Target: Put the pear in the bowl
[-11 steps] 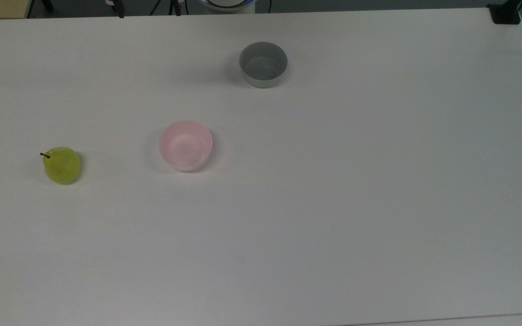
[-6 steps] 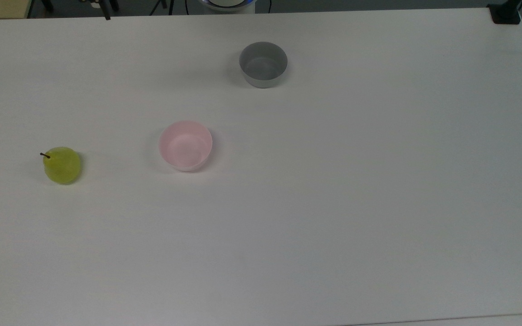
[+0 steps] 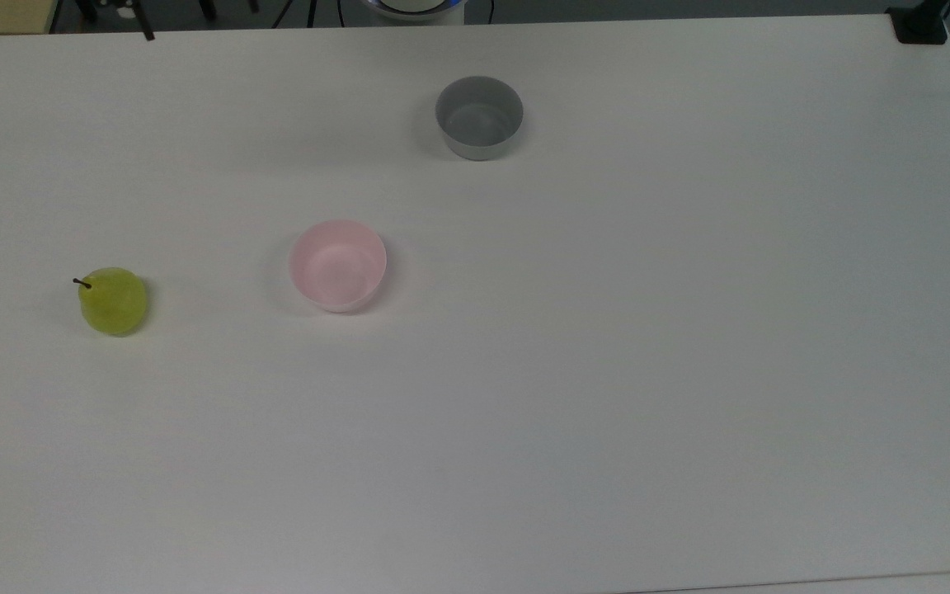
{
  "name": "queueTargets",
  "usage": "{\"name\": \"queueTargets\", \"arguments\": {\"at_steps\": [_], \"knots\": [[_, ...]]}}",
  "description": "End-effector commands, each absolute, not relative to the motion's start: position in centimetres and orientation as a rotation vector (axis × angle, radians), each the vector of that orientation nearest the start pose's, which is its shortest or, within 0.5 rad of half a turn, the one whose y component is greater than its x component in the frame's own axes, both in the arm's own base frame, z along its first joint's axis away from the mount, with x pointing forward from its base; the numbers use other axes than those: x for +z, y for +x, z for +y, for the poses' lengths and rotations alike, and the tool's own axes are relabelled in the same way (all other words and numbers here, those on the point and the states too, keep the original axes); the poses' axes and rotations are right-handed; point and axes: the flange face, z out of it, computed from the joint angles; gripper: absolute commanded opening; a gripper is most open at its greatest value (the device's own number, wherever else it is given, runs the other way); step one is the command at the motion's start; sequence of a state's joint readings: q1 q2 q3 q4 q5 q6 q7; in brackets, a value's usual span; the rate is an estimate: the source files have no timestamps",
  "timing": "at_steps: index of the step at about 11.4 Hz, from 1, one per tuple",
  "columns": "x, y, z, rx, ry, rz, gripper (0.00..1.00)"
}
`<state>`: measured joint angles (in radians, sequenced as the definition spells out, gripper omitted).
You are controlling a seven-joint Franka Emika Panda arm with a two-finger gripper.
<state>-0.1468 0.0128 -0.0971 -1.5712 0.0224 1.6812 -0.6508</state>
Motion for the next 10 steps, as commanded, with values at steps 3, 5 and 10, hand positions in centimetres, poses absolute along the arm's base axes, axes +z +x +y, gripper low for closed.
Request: {"name": "queueTargets", "arguments": {"at_steps": [3, 5, 10], "knots": [[63.0, 57.7, -20.6, -0.441, -3.162, -0.402, 1.00], [62.6, 58.9, -23.4, -0.465, -3.196, -0.350, 1.00], [55.6, 63.9, -25.5, -0.294, -3.228, -0.334, 1.00]]}}
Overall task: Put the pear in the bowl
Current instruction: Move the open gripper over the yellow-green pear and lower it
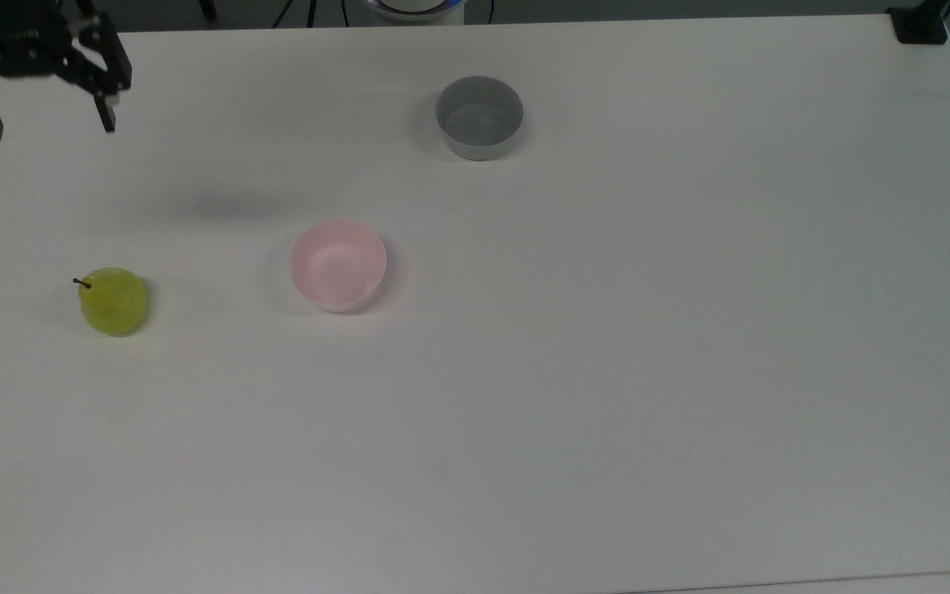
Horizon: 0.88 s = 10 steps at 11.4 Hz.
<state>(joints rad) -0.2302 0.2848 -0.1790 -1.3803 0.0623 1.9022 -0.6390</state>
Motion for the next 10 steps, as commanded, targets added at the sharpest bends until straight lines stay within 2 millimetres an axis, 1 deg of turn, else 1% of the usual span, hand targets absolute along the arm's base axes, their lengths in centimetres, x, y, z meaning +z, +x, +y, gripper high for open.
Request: {"name": "queueTargets", "arguments": {"at_steps": [1, 2, 3, 4, 5, 6, 7, 8, 10], "knots": [[53.6, 64.5, -25.8, -0.237, -3.236, -0.342, 1.00], [51.6, 65.0, -26.2, -0.185, -3.244, -0.343, 1.00], [49.5, 65.3, -26.7, -0.142, -3.246, -0.285, 1.00], [47.4, 66.0, -27.1, -0.139, -3.255, -0.227, 1.00], [46.1, 66.4, -27.2, -0.140, -3.261, -0.168, 1.00], [44.6, 66.7, -27.4, -0.115, -3.261, -0.153, 1.00], [43.9, 67.0, -27.4, -0.126, -3.265, -0.149, 1.00], [42.1, 67.2, -27.3, -0.105, -3.262, -0.152, 1.00], [39.7, 68.0, -27.5, -0.123, -3.278, -0.110, 1.00]]}}
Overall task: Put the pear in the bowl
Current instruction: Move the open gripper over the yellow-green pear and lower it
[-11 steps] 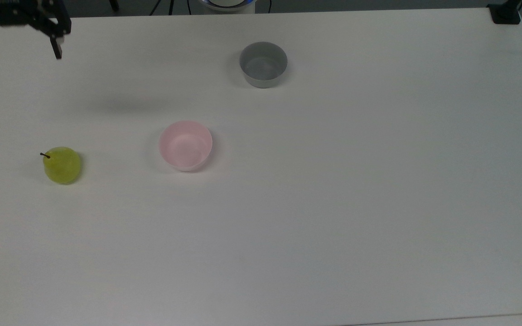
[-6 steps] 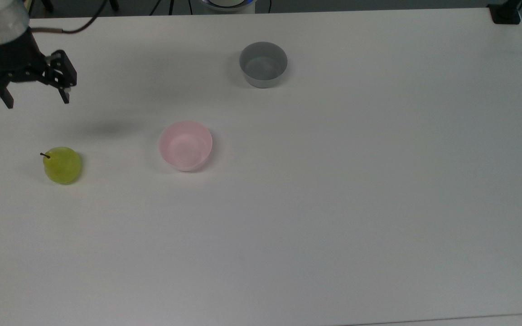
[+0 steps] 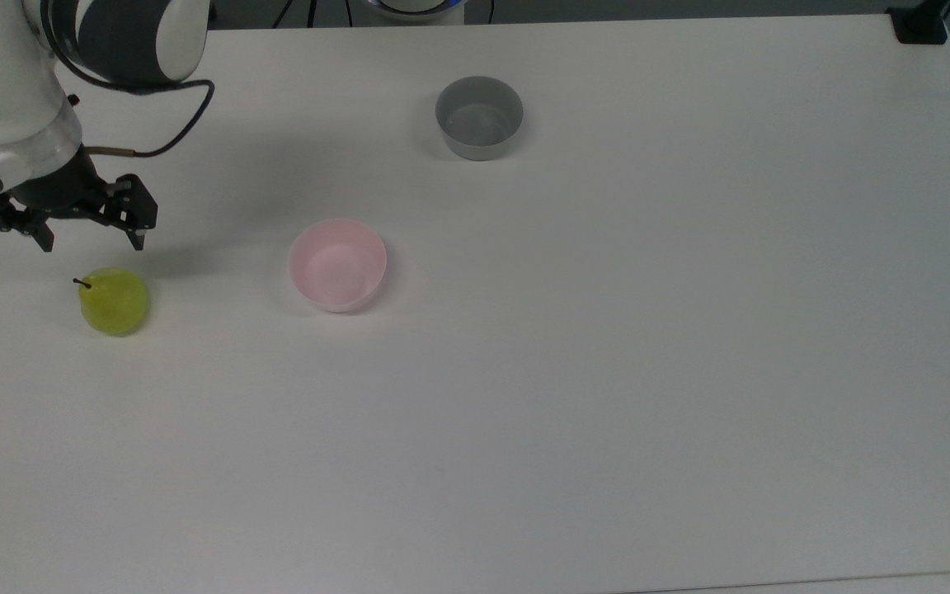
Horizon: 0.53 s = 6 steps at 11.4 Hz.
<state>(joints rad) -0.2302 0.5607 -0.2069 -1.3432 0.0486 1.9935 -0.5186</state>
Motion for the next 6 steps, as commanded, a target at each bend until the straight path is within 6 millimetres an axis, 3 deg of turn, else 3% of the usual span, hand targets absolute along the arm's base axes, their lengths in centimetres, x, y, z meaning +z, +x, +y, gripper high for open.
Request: {"name": "queueTargets", "arguments": {"at_steps": [1, 6], "knots": [[39.0, 68.2, -27.5, -0.126, -3.282, -0.111, 1.00], [36.0, 69.1, -27.6, -0.145, -3.320, -0.150, 1.00]]}}
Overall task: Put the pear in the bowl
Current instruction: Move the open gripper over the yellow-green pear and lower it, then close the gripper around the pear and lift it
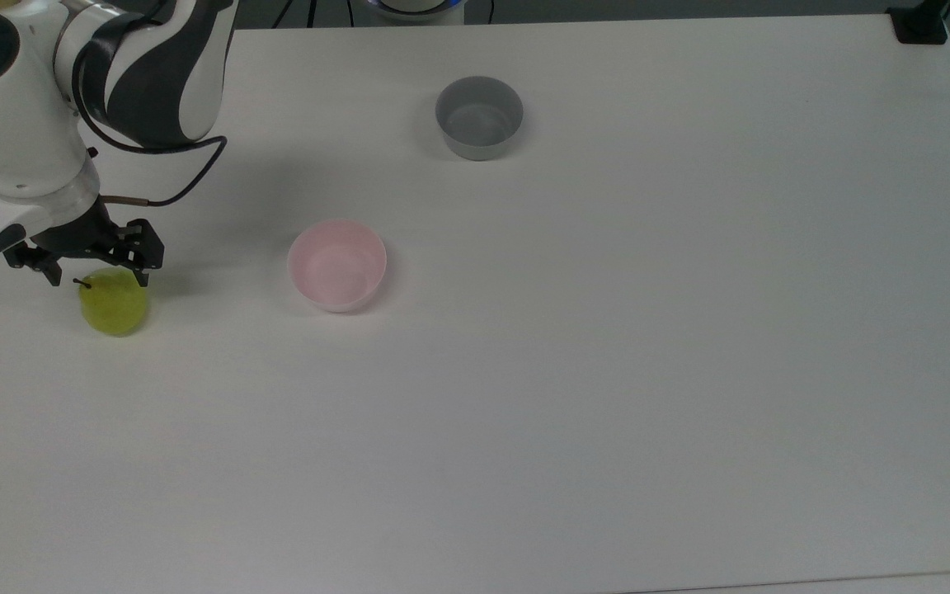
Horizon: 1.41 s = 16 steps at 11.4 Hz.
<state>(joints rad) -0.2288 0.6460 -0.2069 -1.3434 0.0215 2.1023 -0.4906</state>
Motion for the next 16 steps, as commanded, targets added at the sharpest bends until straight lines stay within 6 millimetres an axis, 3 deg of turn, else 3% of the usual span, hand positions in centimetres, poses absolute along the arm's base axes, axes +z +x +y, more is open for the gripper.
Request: {"name": "queueTargets", "arguments": {"at_steps": [1, 5, 7, 9, 12, 16], "knots": [[35.7, 69.2, -27.6, -0.137, -3.320, -0.152, 1.00], [34.5, 69.0, -27.5, -0.120, -3.334, -0.173, 0.23], [34.9, 69.0, -27.6, -0.125, -3.334, -0.174, 0.13], [36.4, 68.8, -27.6, -0.147, -3.336, -0.173, 0.13], [40.0, 67.8, -26.9, -0.094, -3.310, -0.156, 0.13], [46.6, 65.5, -25.4, 0.013, -3.250, -0.109, 0.13]]}}
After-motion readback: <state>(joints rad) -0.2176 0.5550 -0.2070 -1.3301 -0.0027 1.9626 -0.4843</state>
